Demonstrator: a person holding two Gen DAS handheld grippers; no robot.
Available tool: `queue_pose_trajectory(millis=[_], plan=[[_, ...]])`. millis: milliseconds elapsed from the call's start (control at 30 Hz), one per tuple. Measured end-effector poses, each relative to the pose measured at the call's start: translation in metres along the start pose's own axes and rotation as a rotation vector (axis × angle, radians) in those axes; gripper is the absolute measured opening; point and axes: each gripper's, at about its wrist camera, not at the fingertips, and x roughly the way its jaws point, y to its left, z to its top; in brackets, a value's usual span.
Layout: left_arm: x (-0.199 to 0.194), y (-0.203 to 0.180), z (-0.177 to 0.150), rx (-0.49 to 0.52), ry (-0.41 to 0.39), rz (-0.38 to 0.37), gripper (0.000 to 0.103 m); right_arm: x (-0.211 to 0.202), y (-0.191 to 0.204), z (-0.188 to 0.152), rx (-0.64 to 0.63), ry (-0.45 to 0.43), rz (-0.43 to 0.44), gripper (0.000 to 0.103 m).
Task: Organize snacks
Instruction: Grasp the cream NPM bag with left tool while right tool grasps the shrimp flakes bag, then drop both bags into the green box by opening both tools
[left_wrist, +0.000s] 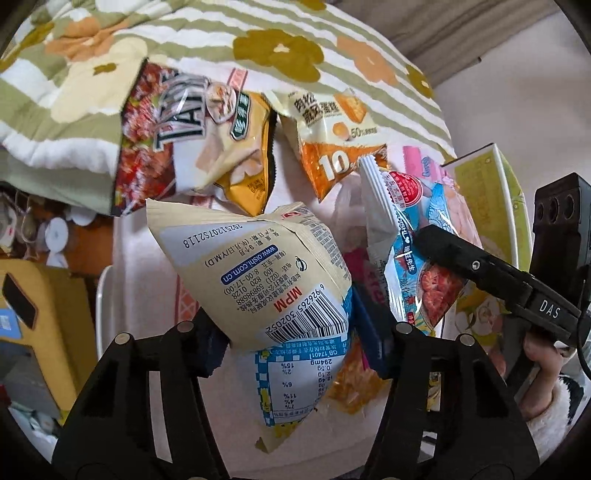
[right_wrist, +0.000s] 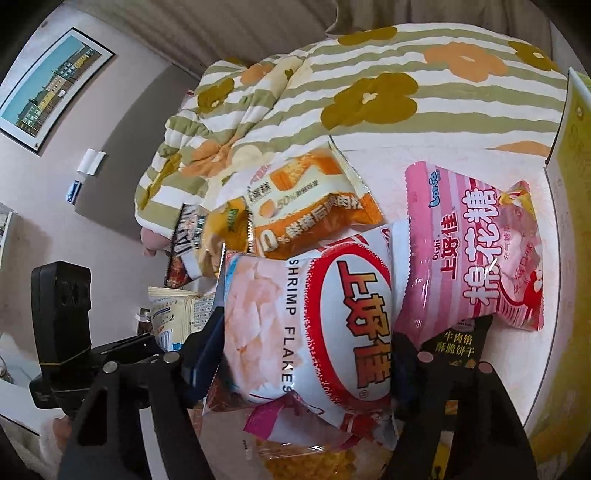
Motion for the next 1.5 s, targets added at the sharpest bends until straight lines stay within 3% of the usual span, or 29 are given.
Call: queue_pose_trajectory(millis=[400,767,933,1133,1500], plan=[[-0.076,-0.029,0.005,0.098,-0.154,0.015,0.056,-0.07,0.019,-0.007,0.017,-0.152,0.012,0.07],[-0.116,-0.144,0.016,0.22,-0.31,-0.013,0.056,-0.18,-0.016,-0.011,-0.001,-0.315,-0.028,0.07],[-0.102,-0.217,0.019,0.258,-0.323,-0.066,0.056,-0.231,-0.056,-0.007,-0.01,-0.361,-0.094,0.07],[-0.057,-0.304,0.02,0.311,-0.299,-0.104,0.056,-0.276,-0.108,-0.005,-0.022,-0.397,-0.202,0.07],[0.045,-0.397,0.041,0.388,-0.155,-0.089,0.056,-0.295,-0.194,0.0,0.034,-0.372,-0.324,0.069]])
